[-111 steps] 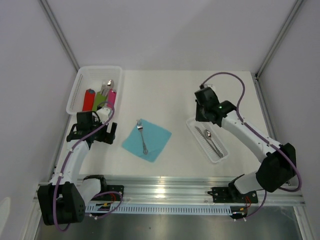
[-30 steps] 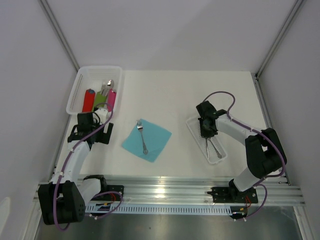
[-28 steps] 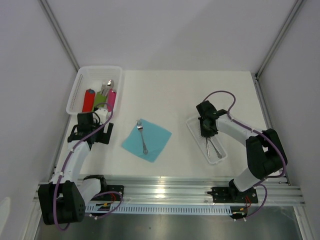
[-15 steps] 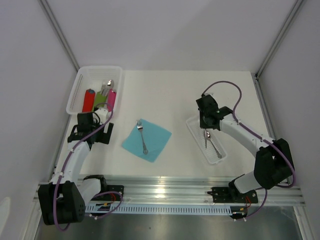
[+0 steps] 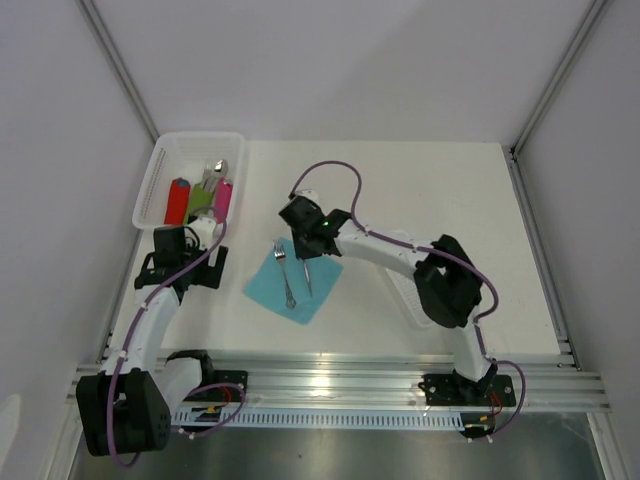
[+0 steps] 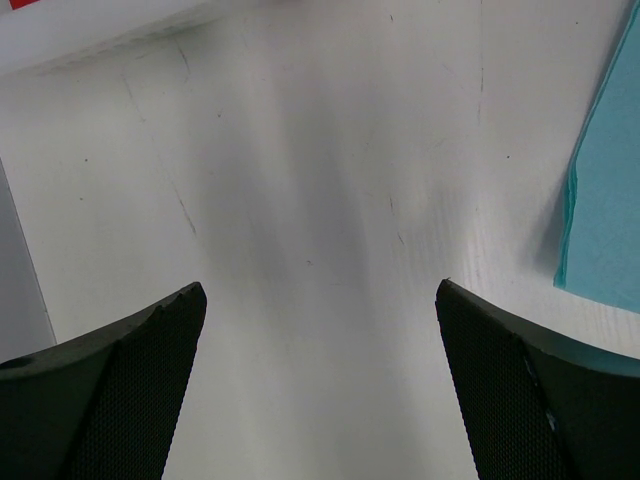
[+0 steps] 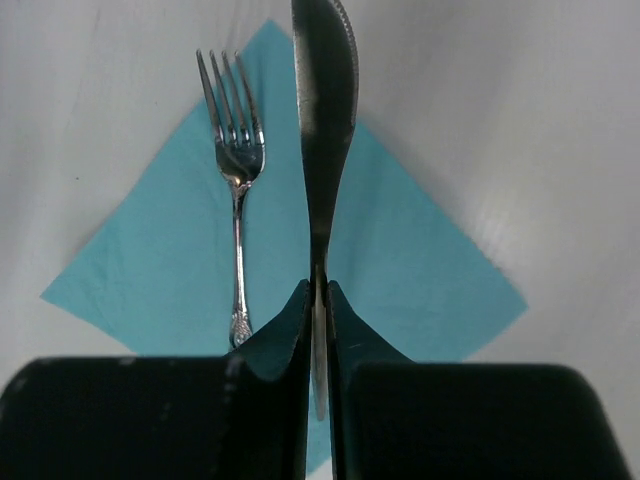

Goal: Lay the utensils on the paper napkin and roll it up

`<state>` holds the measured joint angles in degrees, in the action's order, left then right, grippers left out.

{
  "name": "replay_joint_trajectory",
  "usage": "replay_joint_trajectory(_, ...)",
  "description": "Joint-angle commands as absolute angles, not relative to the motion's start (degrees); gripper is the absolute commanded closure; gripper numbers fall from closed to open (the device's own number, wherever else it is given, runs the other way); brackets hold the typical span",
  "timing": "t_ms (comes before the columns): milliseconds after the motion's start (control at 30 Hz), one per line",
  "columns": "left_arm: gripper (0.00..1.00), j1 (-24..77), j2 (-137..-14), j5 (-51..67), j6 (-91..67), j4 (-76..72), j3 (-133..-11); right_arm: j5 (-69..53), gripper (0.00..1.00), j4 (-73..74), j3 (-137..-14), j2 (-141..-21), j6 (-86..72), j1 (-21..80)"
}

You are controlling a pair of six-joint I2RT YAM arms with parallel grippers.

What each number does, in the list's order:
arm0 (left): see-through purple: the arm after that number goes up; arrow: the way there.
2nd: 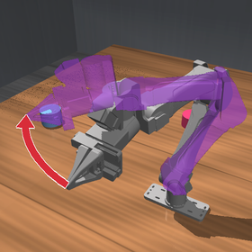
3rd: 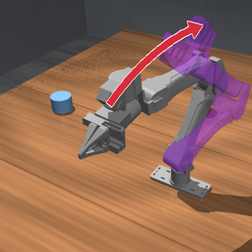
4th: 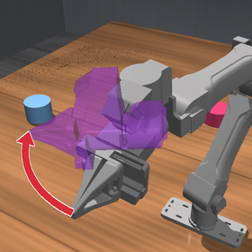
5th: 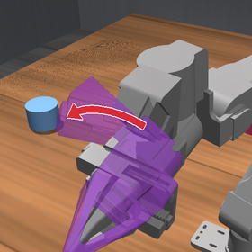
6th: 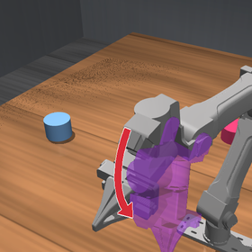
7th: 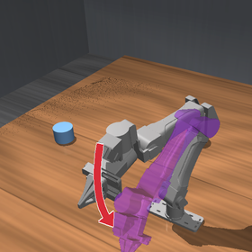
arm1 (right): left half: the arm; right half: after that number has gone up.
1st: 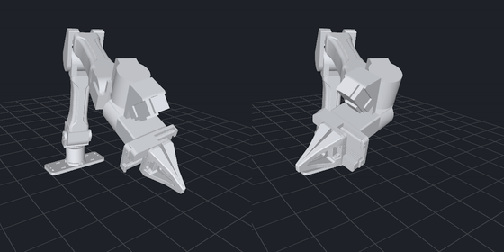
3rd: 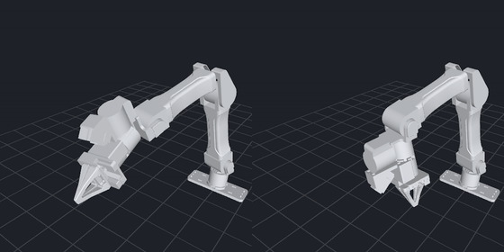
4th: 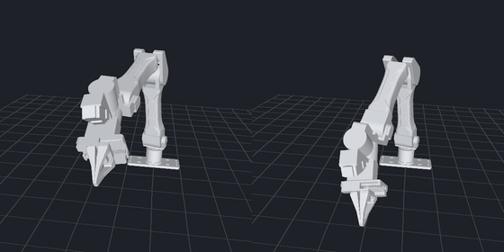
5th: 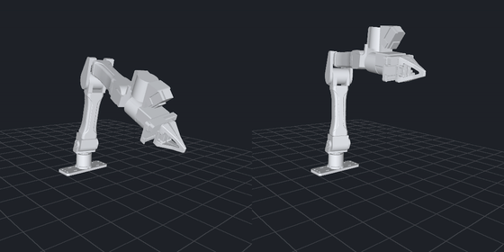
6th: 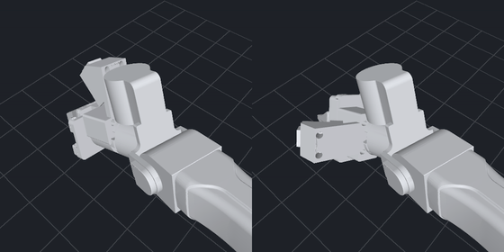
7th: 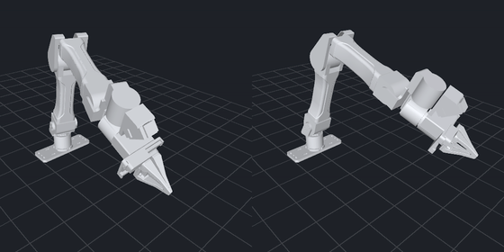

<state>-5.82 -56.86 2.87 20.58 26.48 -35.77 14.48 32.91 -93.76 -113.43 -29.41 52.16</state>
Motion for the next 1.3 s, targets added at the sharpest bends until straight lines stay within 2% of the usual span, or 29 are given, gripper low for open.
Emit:
replay_joint_trajectory(0, 0.01, -6.24, -55.55, 4.92, 20.74, 24.44, -34.72, 10.47, 1.0, 36.39, -100.36, -119.43, -33.22, 53.26)
replay_joint_trajectory(367, 0.0, -6.24, -56.69, 6.24, 20.92, 23.2, -34.1, 7.65, 1.0, 38.85, -108.28, -127.79, -35.24, 54.23)
replay_joint_trajectory(1267, 0.01, -6.24, -57.04, 5.71, 21.09, 22.15, -33.13, 6.15, 1.0, 39.55, -108.72, -131.66, -37.09, 54.32)
